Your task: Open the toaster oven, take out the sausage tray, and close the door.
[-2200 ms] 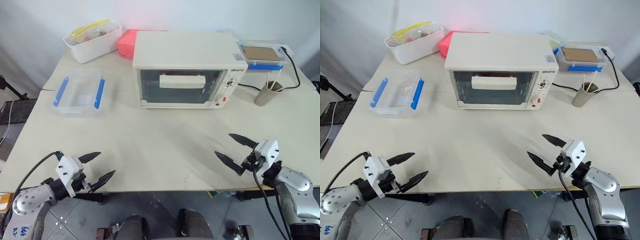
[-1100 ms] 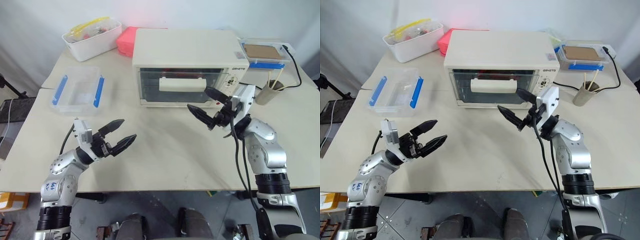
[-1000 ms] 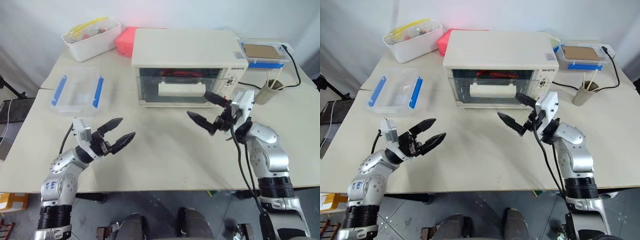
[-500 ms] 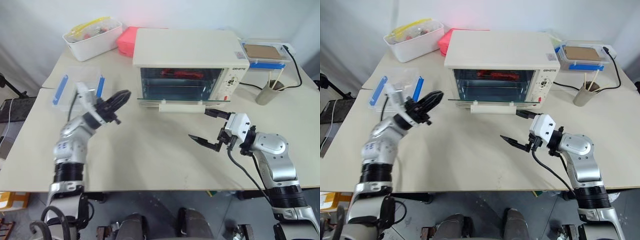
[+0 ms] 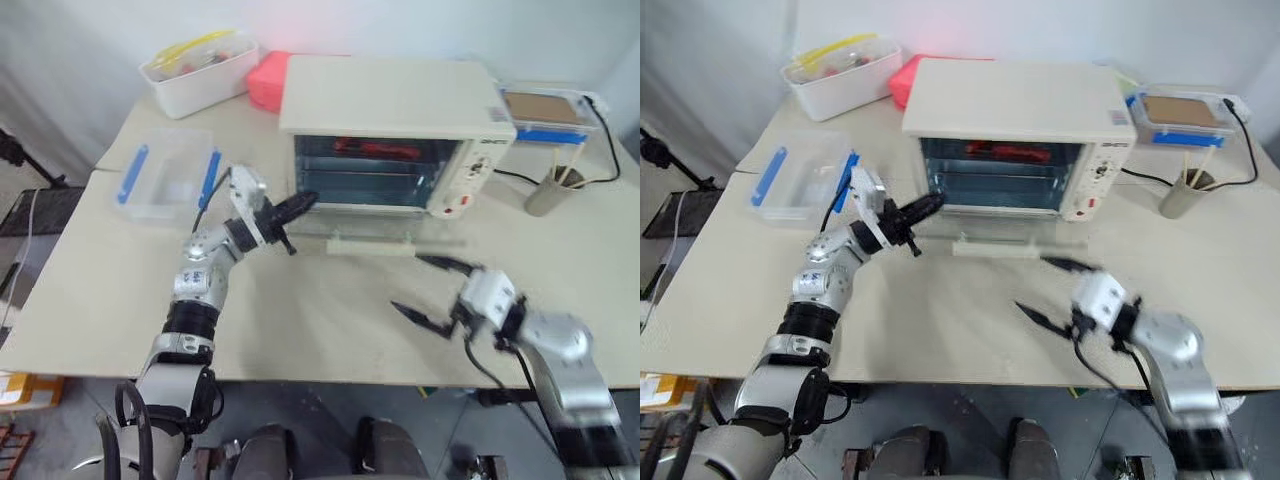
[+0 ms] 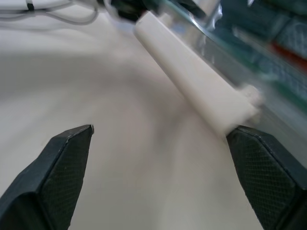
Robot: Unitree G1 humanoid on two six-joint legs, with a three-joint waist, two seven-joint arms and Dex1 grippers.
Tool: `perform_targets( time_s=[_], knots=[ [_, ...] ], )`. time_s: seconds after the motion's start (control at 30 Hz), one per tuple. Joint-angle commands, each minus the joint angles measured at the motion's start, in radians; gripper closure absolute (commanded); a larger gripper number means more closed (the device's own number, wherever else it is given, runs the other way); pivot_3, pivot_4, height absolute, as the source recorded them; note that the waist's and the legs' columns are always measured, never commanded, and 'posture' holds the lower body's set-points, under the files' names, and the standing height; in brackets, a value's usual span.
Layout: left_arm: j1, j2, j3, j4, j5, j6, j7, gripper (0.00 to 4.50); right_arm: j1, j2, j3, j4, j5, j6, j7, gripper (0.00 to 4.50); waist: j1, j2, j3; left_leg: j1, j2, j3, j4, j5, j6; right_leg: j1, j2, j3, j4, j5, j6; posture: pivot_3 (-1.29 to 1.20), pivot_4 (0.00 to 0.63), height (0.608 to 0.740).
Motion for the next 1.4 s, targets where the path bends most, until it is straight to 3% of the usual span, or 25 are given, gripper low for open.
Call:
perform_targets(
  time_s=[0.03,0.23,0.37,0.47,0.6,0.83,1.03,1.13,1.3,1.4],
  knots=[
    [0.062,0.017,-0.035,-0.059,0.044,-0.064,-0.034,4.47,0.17,-0.004,-0.194,-0.056,0.048,-0.027,-0.074,0.0,-0.004,-0.001,0.001,-0.001,0.0,0.001,0.001,0.0,0.001,0.0,0.0,0.0,-0.002,0.0,0.001,0.0,0.15,0.74],
    [0.153,0.033,-0.023,-0.137,0.049,-0.043,0.008,4.47,0.188,-0.033,-0.296,-0.15,0.075,0.072,-0.178,0.0,-0.034,-0.001,0.001,0.005,0.002,0.005,0.003,0.001,0.001,0.003,0.001,0.006,-0.001,0.005,0.001,0.0,0.15,0.74],
    [0.214,0.045,-0.002,-0.226,0.027,0.016,0.042,4.47,0.036,-0.07,-0.175,-0.241,0.019,0.183,-0.213,0.0,-0.036,0.0,0.0,0.006,0.003,-0.001,0.003,0.002,0.0,0.0,0.001,0.009,0.004,0.004,0.0,0.0,0.15,0.74],
    [0.25,0.06,0.019,-0.302,-0.003,0.066,0.054,3.84,-0.123,-0.059,-0.045,-0.243,-0.069,0.233,-0.249,0.0,-0.028,0.0,0.0,0.005,0.003,-0.001,0.003,0.002,0.0,-0.002,0.001,0.009,0.005,0.004,-0.001,0.0,0.15,0.74],
    [0.301,0.09,0.056,-0.409,-0.04,0.1,0.063,2.59,-0.363,0.002,0.128,-0.161,-0.189,0.291,-0.299,0.0,-0.034,0.0,0.0,0.003,0.003,-0.001,0.004,0.002,0.0,-0.003,0.0,0.009,0.006,0.004,-0.001,0.0,0.15,0.74],
    [0.396,0.133,0.108,-0.549,-0.07,0.1,0.097,0.64,-0.747,0.083,0.326,0.283,-0.493,0.153,-0.466,0.0,-0.033,-0.001,0.0,0.002,0.002,0.005,0.004,0.002,0.001,-0.003,-0.001,0.007,0.006,0.004,-0.002,0.0,0.15,0.74],
    [0.456,0.114,0.107,-0.634,-0.067,0.129,0.17,0.64,-1.042,0.158,0.47,0.724,-0.699,-0.011,-0.624,0.0,-0.066,0.0,0.0,0.002,0.003,0.006,0.003,0.002,0.001,-0.004,-0.001,0.006,0.007,0.003,-0.002,0.0,0.15,0.74],
    [0.461,0.103,0.102,-0.646,-0.068,0.137,0.19,0.6,-1.112,0.172,0.483,0.866,-0.733,-0.07,-0.696,0.58,-0.066,0.0,0.0,0.002,0.003,0.004,0.002,0.002,0.0,-0.004,-0.001,0.004,0.008,0.003,-0.003,0.0,0.15,0.74],
    [0.465,0.092,0.093,-0.649,-0.066,0.139,0.215,0.6,-1.181,0.191,0.506,0.991,-0.779,-0.135,-0.771,2.21,-0.072,0.0,0.0,0.001,0.003,0.005,0.002,0.002,0.0,-0.004,-0.002,0.004,0.008,0.003,-0.003,0.0,0.15,0.74],
    [0.463,0.085,0.087,-0.648,-0.066,0.139,0.224,0.6,-1.2,0.202,0.513,1.029,-0.794,-0.162,-0.798,2.21,-0.083,0.0,0.0,0.001,0.003,0.004,0.002,0.002,0.0,-0.004,-0.002,0.004,0.008,0.003,-0.003,0.0,0.15,0.74]
  ],
)
